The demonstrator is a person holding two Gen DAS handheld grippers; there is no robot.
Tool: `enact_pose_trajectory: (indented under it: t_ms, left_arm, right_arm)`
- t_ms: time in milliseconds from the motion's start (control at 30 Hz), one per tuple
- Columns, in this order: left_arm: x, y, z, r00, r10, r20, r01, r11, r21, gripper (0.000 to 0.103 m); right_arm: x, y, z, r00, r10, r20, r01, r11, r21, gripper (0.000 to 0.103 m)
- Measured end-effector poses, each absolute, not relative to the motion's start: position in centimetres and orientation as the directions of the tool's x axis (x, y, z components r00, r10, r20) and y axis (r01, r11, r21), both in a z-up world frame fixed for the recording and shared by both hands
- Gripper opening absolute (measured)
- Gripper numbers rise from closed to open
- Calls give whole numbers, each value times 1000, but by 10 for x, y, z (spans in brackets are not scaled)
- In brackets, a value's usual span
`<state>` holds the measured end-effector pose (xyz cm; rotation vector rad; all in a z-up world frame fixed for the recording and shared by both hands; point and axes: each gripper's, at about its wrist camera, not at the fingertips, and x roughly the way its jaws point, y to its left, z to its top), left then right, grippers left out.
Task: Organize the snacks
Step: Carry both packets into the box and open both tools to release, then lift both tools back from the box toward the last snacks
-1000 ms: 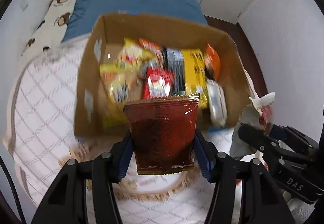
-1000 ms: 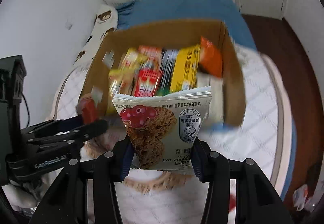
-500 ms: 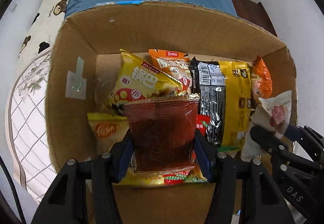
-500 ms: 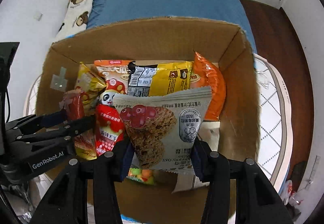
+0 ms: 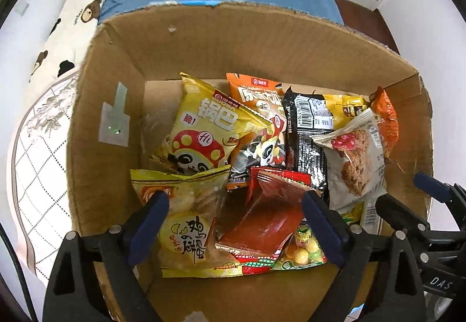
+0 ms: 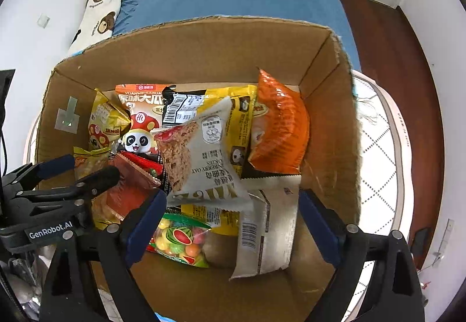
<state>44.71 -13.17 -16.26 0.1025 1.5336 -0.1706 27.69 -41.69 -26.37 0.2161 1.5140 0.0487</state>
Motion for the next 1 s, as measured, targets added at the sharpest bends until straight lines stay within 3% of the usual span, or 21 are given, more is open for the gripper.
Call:
enact_pose_trajectory:
  t_ms: [1000]
  left_arm:
    - [293,-124,-19,442,-92,-892,172,985,-16,93]
  right_arm:
    - [138,-408,-129,402,87,-912,66,990,123,96]
